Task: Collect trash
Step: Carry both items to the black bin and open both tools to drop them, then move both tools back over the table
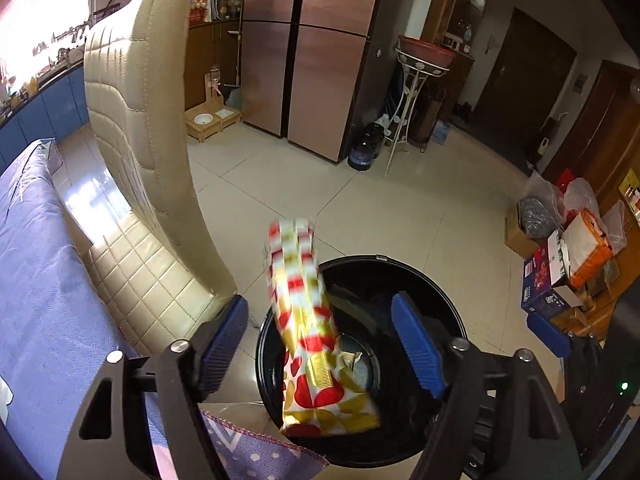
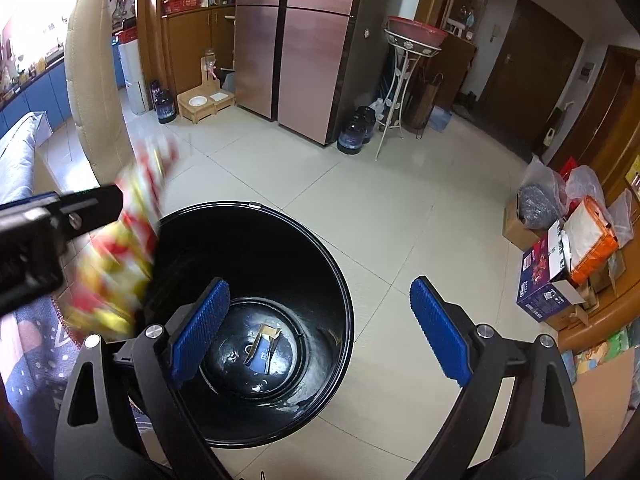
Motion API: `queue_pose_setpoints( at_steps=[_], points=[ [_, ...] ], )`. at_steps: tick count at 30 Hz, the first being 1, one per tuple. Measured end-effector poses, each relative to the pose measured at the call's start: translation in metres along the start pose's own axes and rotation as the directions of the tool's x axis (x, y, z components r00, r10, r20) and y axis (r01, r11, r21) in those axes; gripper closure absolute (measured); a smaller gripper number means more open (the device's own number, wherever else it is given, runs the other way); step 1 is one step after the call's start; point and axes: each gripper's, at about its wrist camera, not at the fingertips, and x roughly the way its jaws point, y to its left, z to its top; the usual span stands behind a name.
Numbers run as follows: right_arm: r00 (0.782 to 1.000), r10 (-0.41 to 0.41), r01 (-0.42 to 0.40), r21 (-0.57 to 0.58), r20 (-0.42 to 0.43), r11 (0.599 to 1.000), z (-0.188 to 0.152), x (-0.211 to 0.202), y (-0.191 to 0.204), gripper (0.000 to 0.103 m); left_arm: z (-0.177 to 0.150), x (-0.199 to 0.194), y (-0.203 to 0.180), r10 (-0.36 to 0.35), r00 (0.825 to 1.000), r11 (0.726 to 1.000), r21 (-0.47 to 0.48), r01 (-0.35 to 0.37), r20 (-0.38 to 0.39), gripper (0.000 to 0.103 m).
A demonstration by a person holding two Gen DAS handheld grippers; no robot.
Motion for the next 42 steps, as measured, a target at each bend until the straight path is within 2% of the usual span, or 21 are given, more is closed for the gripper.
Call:
queue_pose_setpoints(
  at_steps=[6,12,19,22,26,29,31,33,34,37,39,41,42],
  points=[
    [1.0,0.016,-0.016,0.001,-0.001,1.0,0.0,0.0,0.005,0.012,-0.001,-0.002,0.016,0.014,1.0,0.999,-0.03,-0.014,-0.013,0.029],
    [0.998,0.063,-0.062,-0.033,0.028,0.998,0.004,-0.015,0.032,0.012,-0.008,-0.026,0.041,0.074,0.997,0.996,-0.052,-0.073,0.016,0.029],
    [0.985,0.159,-0.148,-0.139,0.071,0.979,0.014,-0.049,0.099,0.012,-0.025,-0.07,0.112,0.193,0.98,0.971,-0.15,-0.183,0.051,0.029],
    [0.969,0.232,-0.212,-0.209,0.08,0.955,0.015,-0.07,0.145,0.012,-0.038,-0.096,0.152,0.277,0.959,0.943,-0.211,-0.258,0.066,0.029],
    [0.939,0.339,-0.305,-0.305,0.065,0.903,0.008,-0.099,0.208,0.012,-0.067,-0.136,0.213,0.378,0.924,0.888,-0.304,-0.346,0.055,0.029],
    [0.904,0.426,-0.385,-0.376,0.029,0.843,-0.003,-0.121,0.257,0.012,-0.093,-0.165,0.261,0.456,0.89,0.829,-0.375,-0.416,0.021,0.029],
    [0.874,0.486,-0.445,-0.421,-0.011,0.791,-0.013,-0.135,0.296,0.012,-0.11,-0.182,0.288,0.497,0.868,0.79,-0.413,-0.453,-0.002,0.029],
    [0.853,0.52,-0.482,-0.45,-0.045,0.752,-0.022,-0.145,0.326,0.012,-0.13,-0.199,0.318,0.546,0.837,0.739,-0.447,-0.504,-0.041,0.029],
    [0.842,0.536,-0.498,-0.466,-0.059,0.732,-0.026,-0.15,0.34,0.012,-0.137,-0.205,0.327,0.56,0.827,0.722,-0.458,-0.52,-0.056,0.029],
    [0.81,0.576,-0.537,-0.528,-0.107,0.658,-0.043,-0.169,0.397,0.012,-0.172,-0.229,0.374,0.62,0.775,0.632,-0.508,-0.585,-0.122,0.029],
    [0.798,0.59,-0.546,-0.56,-0.122,0.623,-0.055,-0.18,0.425,0.012,-0.192,-0.241,0.401,0.648,0.745,0.581,-0.529,-0.619,-0.159,0.029],
    [0.789,0.597,-0.552,-0.592,-0.144,0.586,-0.066,-0.19,0.457,0.012,-0.213,-0.252,0.43,0.657,0.726,0.531,-0.56,-0.636,-0.202,0.029],
    [0.781,0.603,-0.56,-0.607,-0.162,0.564,-0.071,-0.194,0.473,0.012,-0.222,-0.257,0.446,0.652,0.727,0.517,-0.575,-0.635,-0.216,0.029]
  ],
)
